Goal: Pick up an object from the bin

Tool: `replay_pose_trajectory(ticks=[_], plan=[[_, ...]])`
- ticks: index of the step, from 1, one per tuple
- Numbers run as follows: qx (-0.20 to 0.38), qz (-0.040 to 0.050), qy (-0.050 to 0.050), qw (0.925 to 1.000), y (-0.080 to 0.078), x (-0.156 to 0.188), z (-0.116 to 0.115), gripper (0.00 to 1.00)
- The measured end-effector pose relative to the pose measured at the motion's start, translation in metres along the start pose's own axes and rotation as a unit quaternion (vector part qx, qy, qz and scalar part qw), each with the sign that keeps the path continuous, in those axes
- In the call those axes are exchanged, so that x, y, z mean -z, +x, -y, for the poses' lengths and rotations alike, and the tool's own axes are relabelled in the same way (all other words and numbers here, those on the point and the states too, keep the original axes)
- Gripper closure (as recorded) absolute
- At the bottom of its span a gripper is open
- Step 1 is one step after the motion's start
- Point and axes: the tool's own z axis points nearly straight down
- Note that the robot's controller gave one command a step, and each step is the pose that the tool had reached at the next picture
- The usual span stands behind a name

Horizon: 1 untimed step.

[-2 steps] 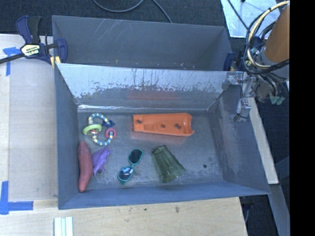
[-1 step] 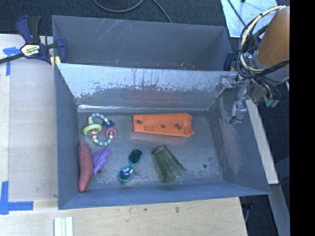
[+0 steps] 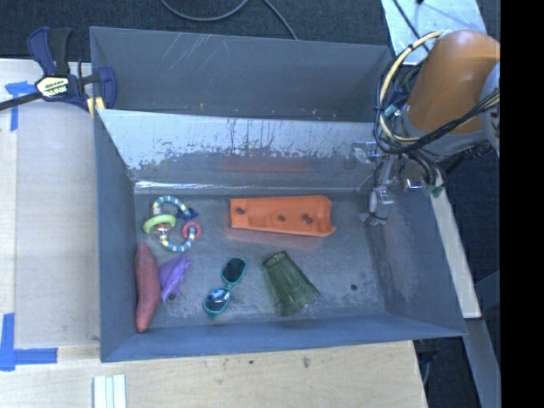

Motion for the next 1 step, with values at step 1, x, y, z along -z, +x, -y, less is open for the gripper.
replay_pose_trajectory(ticks=[1], plan=[[-0.118,0.0024,0.0,0.993,0.0024,-0.0392,-0.0158,0.0]])
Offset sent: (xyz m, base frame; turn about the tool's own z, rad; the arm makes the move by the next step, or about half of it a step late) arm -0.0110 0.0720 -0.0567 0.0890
